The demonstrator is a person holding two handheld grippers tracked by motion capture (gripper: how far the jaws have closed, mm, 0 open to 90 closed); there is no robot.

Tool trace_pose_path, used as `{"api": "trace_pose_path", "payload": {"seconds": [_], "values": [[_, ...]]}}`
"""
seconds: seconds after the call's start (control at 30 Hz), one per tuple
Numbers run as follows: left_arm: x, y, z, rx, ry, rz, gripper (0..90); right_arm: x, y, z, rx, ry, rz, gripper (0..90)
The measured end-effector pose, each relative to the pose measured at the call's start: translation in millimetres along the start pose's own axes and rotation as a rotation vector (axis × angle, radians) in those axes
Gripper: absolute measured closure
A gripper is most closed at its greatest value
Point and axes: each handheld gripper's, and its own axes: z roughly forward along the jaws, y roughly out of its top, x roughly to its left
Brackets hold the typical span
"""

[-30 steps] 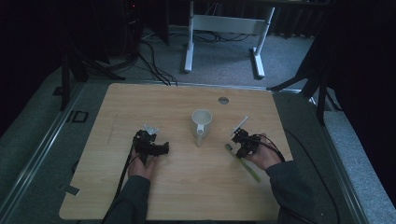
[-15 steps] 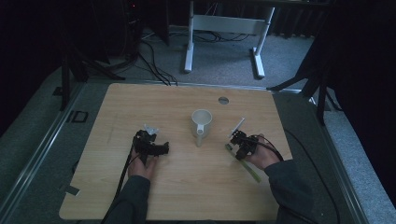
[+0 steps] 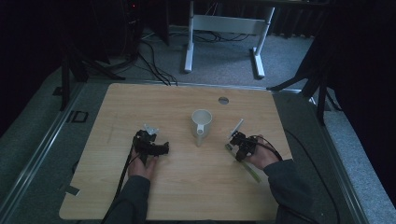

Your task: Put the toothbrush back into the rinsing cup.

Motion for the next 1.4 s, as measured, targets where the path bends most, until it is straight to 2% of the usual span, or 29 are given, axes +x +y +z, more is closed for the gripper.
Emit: {"api": "trace_pose_path", "payload": {"seconds": [1.0,1.23,1.4], "values": [[0.0,0.0,0.0,0.0,0.0,0.0,9.3,-2.8,3.0,8.4,0.043,-0.001,-0.001,78.8],[0.0,0.0,0.0,0.0,0.0,0.0,9.3,-2.7,3.4,9.1,0.045,-0.005,-0.013,79.9],[0.0,0.0,0.0,0.0,0.0,0.0,9.3,-2.4,1.8,8.0,0.027,0.012,-0.008,80.2]]}}
